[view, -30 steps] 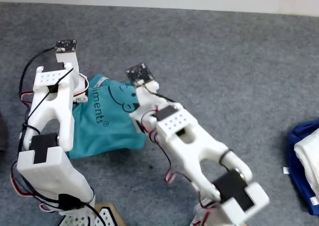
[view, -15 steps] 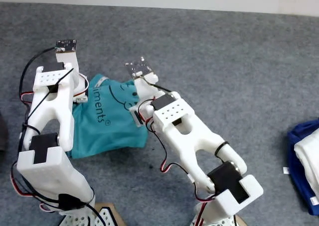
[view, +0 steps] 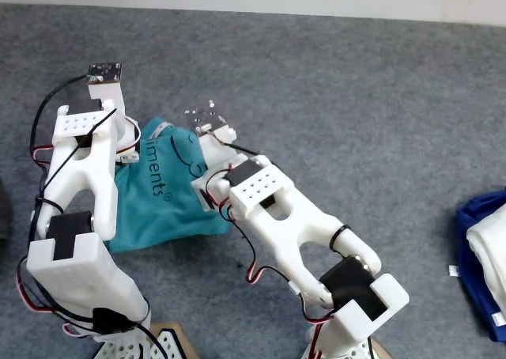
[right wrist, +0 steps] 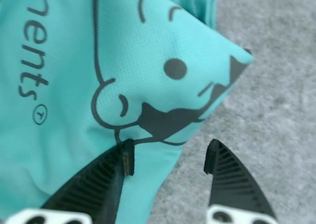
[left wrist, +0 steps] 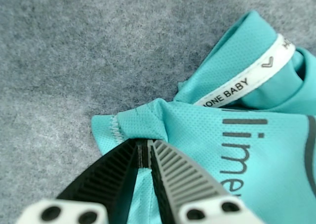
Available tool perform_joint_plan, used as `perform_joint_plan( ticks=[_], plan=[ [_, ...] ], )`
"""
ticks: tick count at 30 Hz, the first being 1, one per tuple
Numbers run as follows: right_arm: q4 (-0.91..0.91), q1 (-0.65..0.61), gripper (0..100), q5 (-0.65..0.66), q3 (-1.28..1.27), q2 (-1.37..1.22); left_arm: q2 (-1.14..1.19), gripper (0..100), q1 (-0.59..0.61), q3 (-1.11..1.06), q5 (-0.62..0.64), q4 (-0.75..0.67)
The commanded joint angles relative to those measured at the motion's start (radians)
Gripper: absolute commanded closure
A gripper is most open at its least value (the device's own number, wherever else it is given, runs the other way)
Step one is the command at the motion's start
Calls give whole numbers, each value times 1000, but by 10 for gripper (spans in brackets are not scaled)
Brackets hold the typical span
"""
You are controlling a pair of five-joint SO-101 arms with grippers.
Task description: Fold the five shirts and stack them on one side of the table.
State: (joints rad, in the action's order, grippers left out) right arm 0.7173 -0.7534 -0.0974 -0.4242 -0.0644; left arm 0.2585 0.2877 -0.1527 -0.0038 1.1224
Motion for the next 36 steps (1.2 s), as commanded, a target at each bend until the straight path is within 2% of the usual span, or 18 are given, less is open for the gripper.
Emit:
perform_joint_plan(
  ticks=[1, 9, 13, 20, 25, 30, 36],
  plan=[
    [-27, -19, 759, -9, 4, 4, -48, 993, -10, 4, -11, -3],
    [-27, 1, 761, -49, -18, -64, -48, 993, -7, -12, -11, -8],
    [7, -4, 771, -49, 88, -183, -48, 993, -5, -19, -11, -20],
    [84, -4, 984, -44, 239, -271, -50, 993, -7, -19, -11, -25],
    [88, 4, 991, -43, 239, -268, -48, 993, -4, -24, -11, -55],
    [127, 87, 991, -41, 214, -142, -48, 993, -4, -25, -11, -60],
    [134, 222, 991, -41, 62, 176, -47, 993, -8, -28, -11, -75]
  ],
)
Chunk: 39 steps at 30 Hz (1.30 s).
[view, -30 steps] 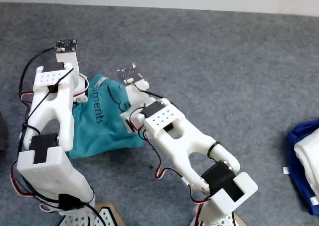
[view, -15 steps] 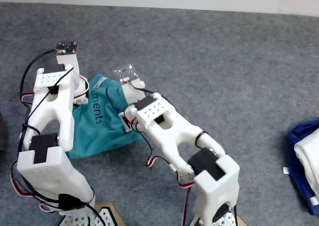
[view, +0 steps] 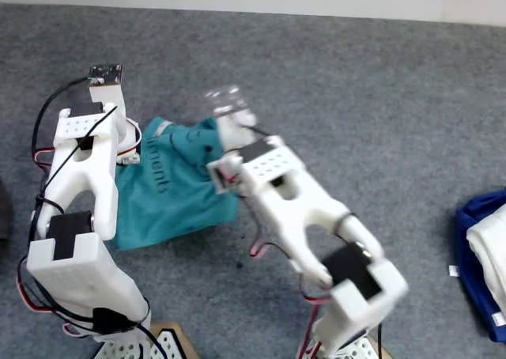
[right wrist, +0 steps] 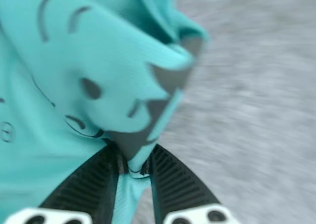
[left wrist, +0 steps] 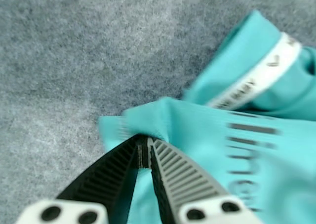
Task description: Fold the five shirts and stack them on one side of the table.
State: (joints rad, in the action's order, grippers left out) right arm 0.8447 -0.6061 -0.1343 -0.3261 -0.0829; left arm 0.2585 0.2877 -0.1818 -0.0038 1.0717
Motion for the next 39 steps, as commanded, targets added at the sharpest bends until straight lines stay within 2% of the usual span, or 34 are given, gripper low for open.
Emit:
perform_joint_plan(
  ticks=[1, 4, 15, 25, 33, 39],
  plan=[
    [7, 93, 991, -5, -65, 251, -47, 993, -7, -10, -11, -37],
    [7, 147, 991, -5, -142, 404, -50, 993, -5, -35, -8, -78],
    [12, 386, 991, 58, -346, 811, -50, 993, -10, -38, -9, -81],
    [82, 716, 991, 80, -375, 983, -48, 993, -12, -38, -9, -83],
    [10, 888, 991, 161, -372, 1013, -48, 993, -12, -41, -9, -94],
    [-21, 1024, 991, 169, -337, 1013, -47, 993, -13, -41, -9, -94]
  ],
)
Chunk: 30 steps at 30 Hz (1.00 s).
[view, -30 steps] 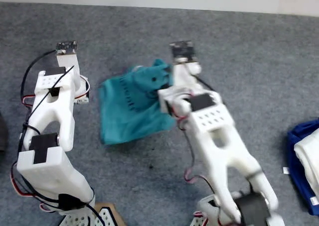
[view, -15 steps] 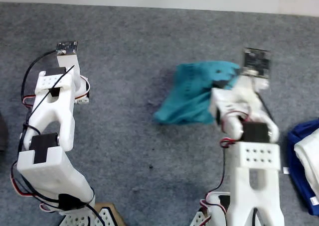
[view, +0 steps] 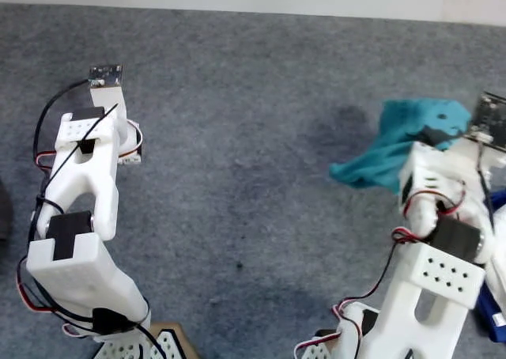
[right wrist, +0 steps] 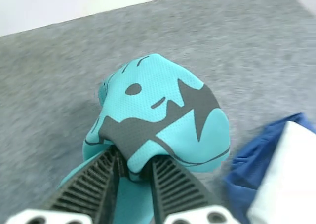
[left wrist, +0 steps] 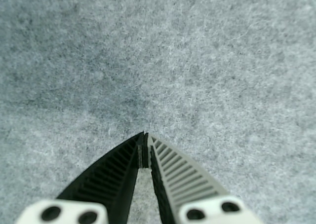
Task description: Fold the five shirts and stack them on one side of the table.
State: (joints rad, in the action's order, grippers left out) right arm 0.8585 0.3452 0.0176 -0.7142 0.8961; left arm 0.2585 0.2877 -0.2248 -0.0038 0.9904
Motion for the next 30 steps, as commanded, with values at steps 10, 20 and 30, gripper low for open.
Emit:
perform_joint_plan(
  ticks=[10, 20, 30],
  plan=[
    [-171, 208, 991, 106, 68, 27, -47, 993, -25, 2, -11, -14],
    [-205, 340, 991, 109, 303, -331, -47, 993, -27, 1, -11, -14],
    [-130, 441, 991, 150, 618, -562, -47, 993, -38, 1, -11, -14]
  ],
)
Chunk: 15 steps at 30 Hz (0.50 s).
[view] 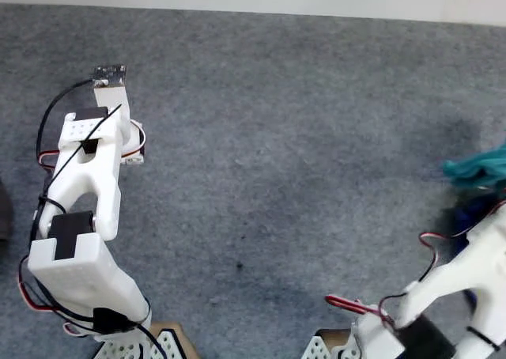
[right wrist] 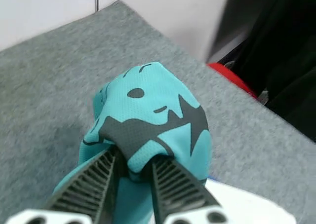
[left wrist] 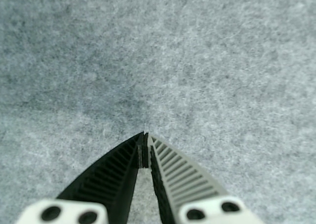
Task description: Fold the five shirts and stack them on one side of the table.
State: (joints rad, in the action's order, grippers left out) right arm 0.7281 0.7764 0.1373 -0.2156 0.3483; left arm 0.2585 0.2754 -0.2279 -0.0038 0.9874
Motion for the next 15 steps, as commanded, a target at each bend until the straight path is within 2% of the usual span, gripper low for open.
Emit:
perform_joint_plan(
  ticks=[1, 7, 15],
  plan=[
    [1, -2, 991, 34, 148, -41, -47, 993, -25, 4, -11, -11],
    [56, -30, 991, 34, 414, -243, -47, 993, -25, 1, -11, -11],
    [522, -33, 991, 35, 941, -504, -47, 993, -25, -10, -11, -37]
  ],
)
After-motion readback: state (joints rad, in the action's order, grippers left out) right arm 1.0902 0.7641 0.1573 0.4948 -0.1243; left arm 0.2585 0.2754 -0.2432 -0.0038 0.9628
